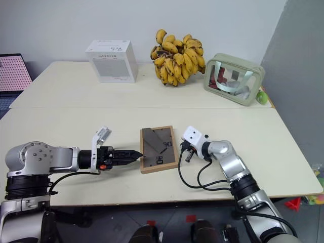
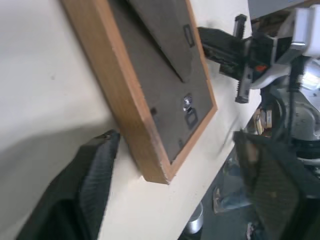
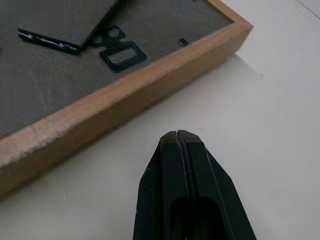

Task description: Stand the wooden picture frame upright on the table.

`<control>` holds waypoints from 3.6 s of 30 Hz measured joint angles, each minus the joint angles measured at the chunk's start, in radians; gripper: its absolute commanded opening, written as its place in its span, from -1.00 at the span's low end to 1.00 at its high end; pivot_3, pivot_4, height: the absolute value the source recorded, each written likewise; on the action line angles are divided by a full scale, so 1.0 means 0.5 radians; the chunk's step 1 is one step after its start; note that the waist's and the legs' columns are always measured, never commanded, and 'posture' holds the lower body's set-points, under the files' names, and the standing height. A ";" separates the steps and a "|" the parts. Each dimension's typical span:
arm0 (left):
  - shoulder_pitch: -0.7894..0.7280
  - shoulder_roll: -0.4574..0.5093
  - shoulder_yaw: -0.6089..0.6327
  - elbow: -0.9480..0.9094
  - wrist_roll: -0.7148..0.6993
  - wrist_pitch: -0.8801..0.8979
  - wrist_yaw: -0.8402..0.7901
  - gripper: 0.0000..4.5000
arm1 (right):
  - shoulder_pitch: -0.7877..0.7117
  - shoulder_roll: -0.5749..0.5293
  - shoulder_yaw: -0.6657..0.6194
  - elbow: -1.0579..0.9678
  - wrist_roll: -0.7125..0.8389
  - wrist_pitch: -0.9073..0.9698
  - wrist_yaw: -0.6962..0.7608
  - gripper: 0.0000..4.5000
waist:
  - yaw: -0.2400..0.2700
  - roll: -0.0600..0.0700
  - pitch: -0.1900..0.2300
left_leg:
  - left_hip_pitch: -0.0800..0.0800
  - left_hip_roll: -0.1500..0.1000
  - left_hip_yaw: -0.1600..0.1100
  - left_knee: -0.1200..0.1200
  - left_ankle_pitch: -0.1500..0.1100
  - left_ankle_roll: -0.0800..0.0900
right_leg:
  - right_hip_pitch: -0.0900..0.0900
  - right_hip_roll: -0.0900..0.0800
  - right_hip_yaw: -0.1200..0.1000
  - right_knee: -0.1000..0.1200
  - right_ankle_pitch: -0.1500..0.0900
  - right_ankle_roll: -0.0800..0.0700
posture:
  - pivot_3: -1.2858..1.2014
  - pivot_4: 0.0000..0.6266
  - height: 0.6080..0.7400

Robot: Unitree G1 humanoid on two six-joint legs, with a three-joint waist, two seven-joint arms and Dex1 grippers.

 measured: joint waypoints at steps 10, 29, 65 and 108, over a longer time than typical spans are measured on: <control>0.141 -0.316 0.209 -0.046 0.047 -0.100 0.165 0.94 | -0.057 0.159 0.024 0.113 -0.034 0.010 -0.079 -1.00 | 0.001 0.001 -0.006 | 0.005 -0.001 0.001 0.001 0.000 0.000 | 0.005 -0.001 0.001 0.000 0.001 0.001 | 0.03 -0.52 1.00; 0.183 -0.590 0.357 -0.211 -0.073 0.001 0.381 0.29 | -0.039 0.221 0.041 0.088 -0.027 0.056 -0.120 -1.00 | 0.004 0.000 -0.007 | 0.003 -0.002 0.000 0.000 0.000 0.000 | 0.004 -0.001 0.001 -0.002 0.002 0.003 | 0.03 -0.52 1.00; -0.440 -0.160 -0.183 -0.046 0.108 -0.604 -0.216 -0.43 | -0.572 -0.390 -0.804 -0.630 1.458 1.558 0.492 0.98 | 0.008 0.000 -0.004 | -0.005 -0.002 0.003 -0.007 0.000 0.001 | -0.005 0.000 0.002 -0.006 0.000 0.000 | 0.03 -0.52 1.00; -0.329 -0.292 -0.270 -0.093 0.018 -0.400 -0.365 -0.43 | -0.412 -0.714 -0.411 -0.590 1.332 1.034 0.835 0.99 | 0.044 0.001 -0.004 | -0.031 -0.002 0.002 0.003 0.001 0.001 | -0.032 0.000 0.001 0.000 0.001 0.001 | 0.03 -0.52 1.00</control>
